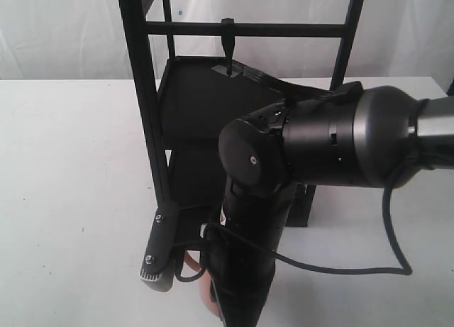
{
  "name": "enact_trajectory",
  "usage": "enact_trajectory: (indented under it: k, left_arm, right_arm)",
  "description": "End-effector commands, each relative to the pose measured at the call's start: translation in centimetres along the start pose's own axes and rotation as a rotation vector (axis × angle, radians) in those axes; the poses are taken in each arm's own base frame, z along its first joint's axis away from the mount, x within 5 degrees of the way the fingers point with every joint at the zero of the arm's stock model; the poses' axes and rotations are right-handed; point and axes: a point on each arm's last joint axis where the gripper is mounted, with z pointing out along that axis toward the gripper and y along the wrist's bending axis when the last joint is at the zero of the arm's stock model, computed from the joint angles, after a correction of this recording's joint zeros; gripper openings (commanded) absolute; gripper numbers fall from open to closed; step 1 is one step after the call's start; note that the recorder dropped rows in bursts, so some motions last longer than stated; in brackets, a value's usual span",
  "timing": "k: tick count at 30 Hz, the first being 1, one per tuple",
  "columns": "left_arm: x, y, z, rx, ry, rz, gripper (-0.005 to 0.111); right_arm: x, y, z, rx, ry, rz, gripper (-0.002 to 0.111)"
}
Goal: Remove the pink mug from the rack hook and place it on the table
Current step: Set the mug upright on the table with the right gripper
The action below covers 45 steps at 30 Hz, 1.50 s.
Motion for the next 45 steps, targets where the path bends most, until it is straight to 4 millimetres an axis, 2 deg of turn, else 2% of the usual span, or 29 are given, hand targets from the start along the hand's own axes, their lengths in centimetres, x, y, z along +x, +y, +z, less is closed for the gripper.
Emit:
enact_trajectory:
  k: [1,12,25,33,45]
  left_arm:
    - [0.1,0.0,0.0,-0.002,0.002,-0.006,0.0]
    - [0.1,0.0,0.0,-0.002,0.002,-0.006,0.0]
    - [0.1,0.0,0.0,-0.002,0.002,-0.006,0.0]
    - [0.1,0.0,0.0,-0.002,0.002,-0.006,0.0]
    - [0.1,0.0,0.0,-0.002,0.002,-0.006,0.0]
  right_arm:
    - [-0.2,-0.1,-0.3,0.016,-0.016,-0.001,0.0]
    - [-0.3,-0.5,0.6,0.015,0.004,0.001,0.0]
    - [-0.4,-0.6,0.8,0.027,-0.007,0.006,0.0]
    - [-0.5,-1.0,2.2,0.017,0.012,0.019,0.0]
    - [-0.7,-1.2,2.2,0.034,-0.01,0.022,0.0]
